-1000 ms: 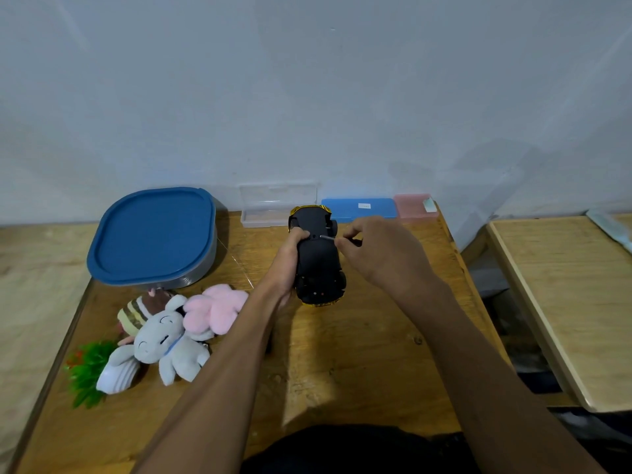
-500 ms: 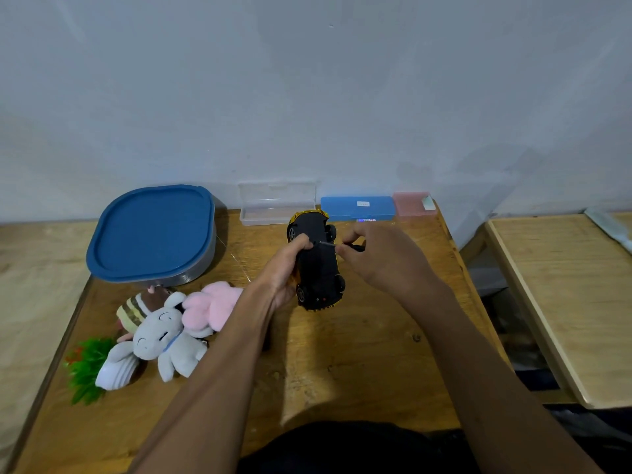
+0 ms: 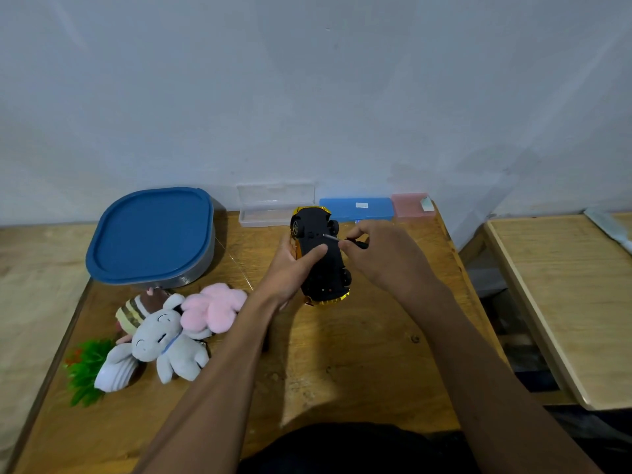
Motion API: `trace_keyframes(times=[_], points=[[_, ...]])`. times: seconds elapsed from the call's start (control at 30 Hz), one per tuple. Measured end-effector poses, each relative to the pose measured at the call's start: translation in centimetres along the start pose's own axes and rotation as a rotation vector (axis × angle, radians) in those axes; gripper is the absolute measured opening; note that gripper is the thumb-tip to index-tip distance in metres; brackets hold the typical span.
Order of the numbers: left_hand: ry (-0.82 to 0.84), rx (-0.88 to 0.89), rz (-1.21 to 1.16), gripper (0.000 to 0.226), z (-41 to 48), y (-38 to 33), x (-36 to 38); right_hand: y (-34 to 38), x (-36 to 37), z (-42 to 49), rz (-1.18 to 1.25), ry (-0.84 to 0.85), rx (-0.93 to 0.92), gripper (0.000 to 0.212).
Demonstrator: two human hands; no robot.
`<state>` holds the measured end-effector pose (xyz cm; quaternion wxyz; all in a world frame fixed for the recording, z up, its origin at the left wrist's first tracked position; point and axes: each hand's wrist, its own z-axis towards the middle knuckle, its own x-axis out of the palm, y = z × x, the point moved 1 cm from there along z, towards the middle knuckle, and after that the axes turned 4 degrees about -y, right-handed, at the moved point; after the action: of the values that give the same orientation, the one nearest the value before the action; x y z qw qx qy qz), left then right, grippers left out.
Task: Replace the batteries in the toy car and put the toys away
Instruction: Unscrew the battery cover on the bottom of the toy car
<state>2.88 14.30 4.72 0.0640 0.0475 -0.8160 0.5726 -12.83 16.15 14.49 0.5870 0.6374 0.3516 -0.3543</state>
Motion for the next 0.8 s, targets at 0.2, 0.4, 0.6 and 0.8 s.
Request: trace_keyframes(times=[0.2, 0.4, 0.6, 0.8], points=[[-0.023, 0.098, -0.011, 0.062, 0.5, 0.2, -0.2, -0.1, 0.4, 0.0, 0.001, -0.022, 0.014, 0.021], [-0.147, 0.026, -0.146, 0.032, 1.4, 0.1, 0.0, 0.4, 0.7, -0.1, 0.021, 0.038, -0.005, 0.021], [-0.155, -0.001, -0.176, 0.021, 1.7, 0.2, -0.3, 1.0, 1.0, -0.2, 0.001, 0.034, -0.004, 0.022], [-0.135, -0.106, -0.226, 0.056, 1.7, 0.5, -0.6, 1.1, 1.1, -0.2, 0.012, 0.043, -0.016, 0.023]])
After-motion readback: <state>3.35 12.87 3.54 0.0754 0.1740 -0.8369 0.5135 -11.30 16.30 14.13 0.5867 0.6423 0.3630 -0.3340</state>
